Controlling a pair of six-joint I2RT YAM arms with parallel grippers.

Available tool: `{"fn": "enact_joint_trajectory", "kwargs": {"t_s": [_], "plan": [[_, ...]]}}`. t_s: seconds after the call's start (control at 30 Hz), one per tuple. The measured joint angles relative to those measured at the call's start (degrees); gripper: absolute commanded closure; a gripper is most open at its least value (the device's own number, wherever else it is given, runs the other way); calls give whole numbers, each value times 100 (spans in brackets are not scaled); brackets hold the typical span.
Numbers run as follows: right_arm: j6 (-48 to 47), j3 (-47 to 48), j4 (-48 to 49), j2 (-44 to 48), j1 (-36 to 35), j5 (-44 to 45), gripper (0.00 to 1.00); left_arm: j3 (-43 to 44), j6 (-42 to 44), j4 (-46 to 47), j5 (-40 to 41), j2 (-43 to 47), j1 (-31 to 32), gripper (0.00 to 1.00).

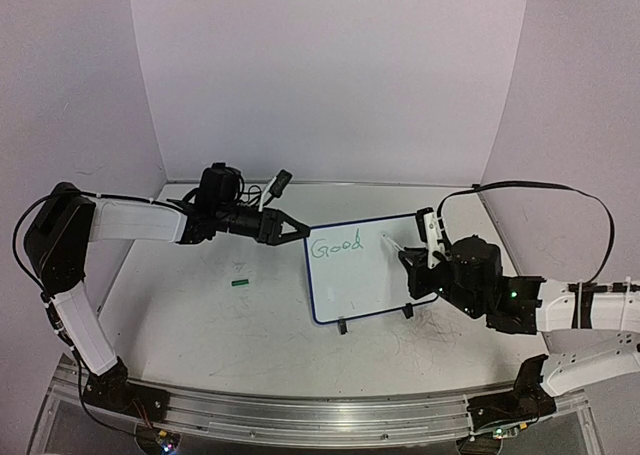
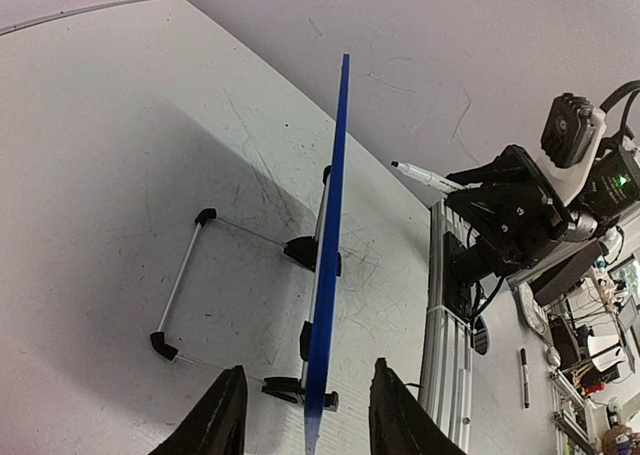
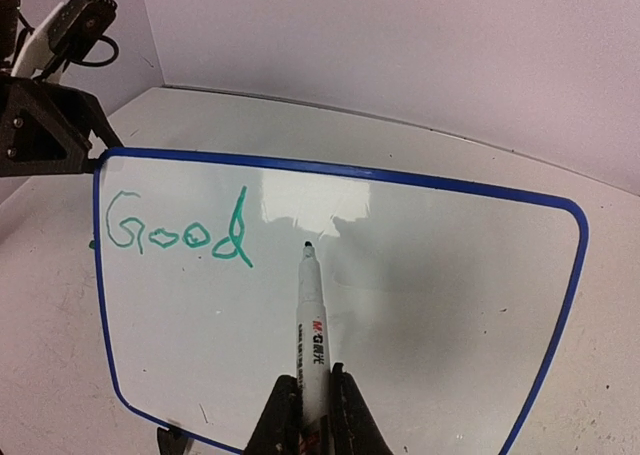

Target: Write a sentence on the whiteboard

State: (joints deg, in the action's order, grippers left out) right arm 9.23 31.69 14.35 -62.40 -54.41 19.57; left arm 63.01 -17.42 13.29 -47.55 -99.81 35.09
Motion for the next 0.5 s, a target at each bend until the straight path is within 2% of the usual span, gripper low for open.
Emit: {"fn": "enact_joint_trajectory", "kwargs": {"t_s": [0.5], "plan": [[-235, 171, -73, -236, 0, 7, 100, 150, 192, -141, -4, -68, 0, 78]]}}
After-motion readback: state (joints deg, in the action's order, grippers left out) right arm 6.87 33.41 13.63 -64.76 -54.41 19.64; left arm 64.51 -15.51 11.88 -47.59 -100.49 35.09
